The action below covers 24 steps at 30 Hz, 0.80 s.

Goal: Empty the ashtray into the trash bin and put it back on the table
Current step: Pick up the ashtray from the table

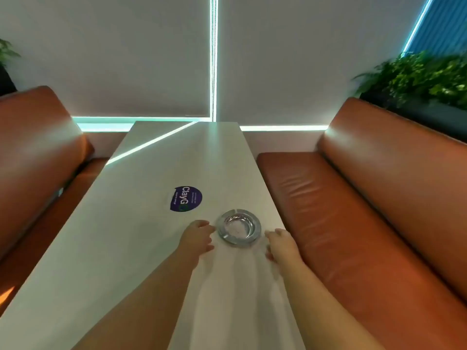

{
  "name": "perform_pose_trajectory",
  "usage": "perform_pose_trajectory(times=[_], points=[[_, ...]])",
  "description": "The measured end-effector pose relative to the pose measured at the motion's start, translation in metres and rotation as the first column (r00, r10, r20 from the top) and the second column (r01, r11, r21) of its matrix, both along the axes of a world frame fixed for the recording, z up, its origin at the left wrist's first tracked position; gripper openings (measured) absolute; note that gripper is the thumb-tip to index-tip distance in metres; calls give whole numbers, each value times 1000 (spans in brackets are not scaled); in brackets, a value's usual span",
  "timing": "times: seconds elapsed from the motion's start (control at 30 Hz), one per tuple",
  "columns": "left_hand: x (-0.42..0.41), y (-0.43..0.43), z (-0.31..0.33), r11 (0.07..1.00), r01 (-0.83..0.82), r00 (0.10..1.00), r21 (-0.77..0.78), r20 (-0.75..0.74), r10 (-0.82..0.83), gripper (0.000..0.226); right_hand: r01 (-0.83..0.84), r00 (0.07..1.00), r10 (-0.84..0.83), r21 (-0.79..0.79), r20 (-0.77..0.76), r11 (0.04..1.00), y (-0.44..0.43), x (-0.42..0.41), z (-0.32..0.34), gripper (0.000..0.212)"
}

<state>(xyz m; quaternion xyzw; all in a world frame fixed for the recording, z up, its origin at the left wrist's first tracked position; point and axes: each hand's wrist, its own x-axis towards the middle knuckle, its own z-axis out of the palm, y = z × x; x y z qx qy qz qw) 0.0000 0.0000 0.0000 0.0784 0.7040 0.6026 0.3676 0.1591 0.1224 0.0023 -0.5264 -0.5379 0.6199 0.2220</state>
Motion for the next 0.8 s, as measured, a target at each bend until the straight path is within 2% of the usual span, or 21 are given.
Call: perform_pose_trajectory(times=[0.07,0.13,0.2,0.27,0.3,0.33,0.43,0.5,0.67,0.8], points=[[-4,13,-10,1000,-10,999,10,-43,11,46,-32,988,5,172,154,985,7,-13,-9,50],[-5,29,-19,999,3,999,47,-42,-1,55,-100,973,29,302,231,948,9,-25,-13,58],[-2,45,-25,999,29,997,31,-67,-27,58,-169,947,39,390,319,905,11,-35,-15,47],[0,57,-27,999,32,991,-18,-128,-34,51,-226,917,55,400,396,888,13,-42,-12,32],[0,61,-29,1000,17,990,-22,-137,-20,46,-212,921,51,385,387,898,15,-44,-13,28],[1,62,-29,1000,0,992,-18,-126,-2,42,-183,934,47,362,355,914,17,-45,-14,25],[3,55,-29,999,-41,997,20,-64,42,37,-51,993,23,241,116,969,15,-39,-14,17],[7,46,-24,997,-54,998,59,-13,55,32,-19,1000,19,144,2,989,8,-30,-10,17],[30,14,13,993,-34,999,115,21,31,26,-21,990,19,-12,-139,1000,-18,3,16,12],[61,-26,63,984,-6,1000,178,27,2,28,-25,974,16,-38,-227,999,-53,41,58,18]])
